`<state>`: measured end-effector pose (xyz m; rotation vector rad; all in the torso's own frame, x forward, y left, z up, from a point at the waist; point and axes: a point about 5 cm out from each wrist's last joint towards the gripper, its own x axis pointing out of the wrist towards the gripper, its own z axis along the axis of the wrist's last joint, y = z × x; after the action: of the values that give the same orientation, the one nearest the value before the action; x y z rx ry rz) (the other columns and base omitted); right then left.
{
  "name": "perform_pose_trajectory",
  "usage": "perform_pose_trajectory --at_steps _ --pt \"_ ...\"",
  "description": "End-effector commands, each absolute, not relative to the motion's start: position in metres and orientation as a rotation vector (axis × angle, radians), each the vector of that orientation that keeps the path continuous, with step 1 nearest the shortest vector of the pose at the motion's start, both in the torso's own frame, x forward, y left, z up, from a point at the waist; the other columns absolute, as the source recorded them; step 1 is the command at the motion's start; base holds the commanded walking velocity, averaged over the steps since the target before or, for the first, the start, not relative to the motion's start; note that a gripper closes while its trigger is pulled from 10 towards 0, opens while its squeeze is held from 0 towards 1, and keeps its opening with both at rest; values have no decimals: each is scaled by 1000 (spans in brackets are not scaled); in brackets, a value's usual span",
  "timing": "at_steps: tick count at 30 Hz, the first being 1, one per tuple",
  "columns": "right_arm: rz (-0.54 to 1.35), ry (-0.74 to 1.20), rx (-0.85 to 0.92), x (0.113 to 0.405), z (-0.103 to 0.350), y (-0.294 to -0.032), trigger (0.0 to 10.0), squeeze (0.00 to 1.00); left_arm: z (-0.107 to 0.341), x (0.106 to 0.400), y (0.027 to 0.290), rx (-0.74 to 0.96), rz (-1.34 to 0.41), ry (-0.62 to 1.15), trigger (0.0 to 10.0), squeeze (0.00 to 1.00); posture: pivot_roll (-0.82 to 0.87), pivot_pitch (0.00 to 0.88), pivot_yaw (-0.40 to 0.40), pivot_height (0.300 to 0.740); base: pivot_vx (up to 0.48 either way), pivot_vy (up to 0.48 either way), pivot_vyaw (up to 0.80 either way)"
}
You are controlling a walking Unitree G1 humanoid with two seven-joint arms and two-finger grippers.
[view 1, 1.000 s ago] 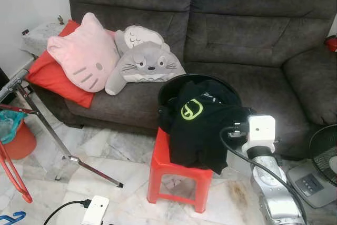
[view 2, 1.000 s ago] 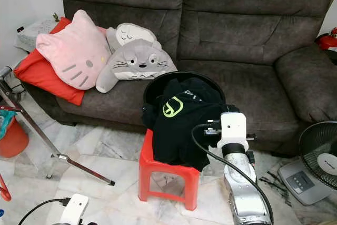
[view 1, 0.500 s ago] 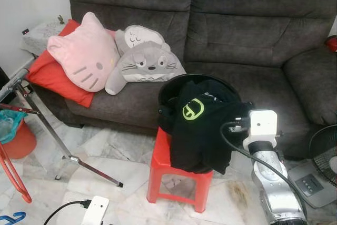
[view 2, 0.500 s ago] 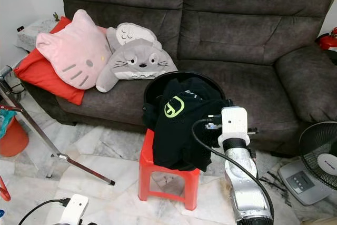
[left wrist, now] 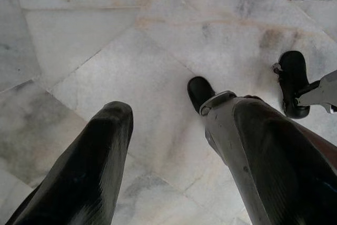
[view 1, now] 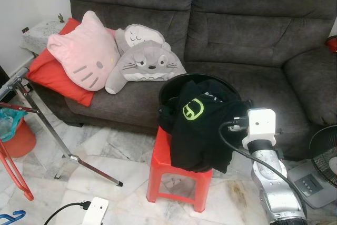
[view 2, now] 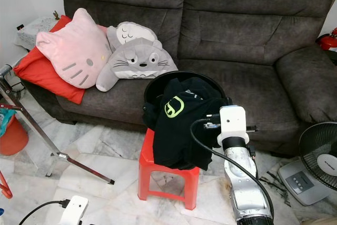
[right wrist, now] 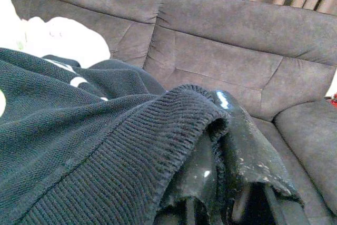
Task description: Hang hanger
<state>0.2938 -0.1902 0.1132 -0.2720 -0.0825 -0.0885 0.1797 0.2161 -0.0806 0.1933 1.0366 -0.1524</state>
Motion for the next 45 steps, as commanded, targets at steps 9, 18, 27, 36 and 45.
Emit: perform_pose_trajectory --at_steps 9,18,27,36,45 --pt "-85 -97 -279 298 117 -190 10000 0 -83 174 215 194 -158 1057 10000 0 -122 0 -20 740 0 0 0" --pt "-90 -101 -281 299 118 -191 10000 0 -83 175 216 191 -155 1054 10000 0 -125 0 -20 740 -225 0 0" --pt "-97 -103 -284 299 119 -192 10000 0 -82 176 216 190 -153 1052 10000 0 -125 0 -21 740 -262 0 0" --pt "-93 -103 -293 301 120 -192 10000 0 -82 178 215 188 -153 1048 10000 0 -121 0 -23 740 -263 0 0" --pt "-80 -109 -303 300 121 -188 10000 0 -81 179 215 188 -155 1046 10000 0 -123 0 -21 740 -265 0 0"
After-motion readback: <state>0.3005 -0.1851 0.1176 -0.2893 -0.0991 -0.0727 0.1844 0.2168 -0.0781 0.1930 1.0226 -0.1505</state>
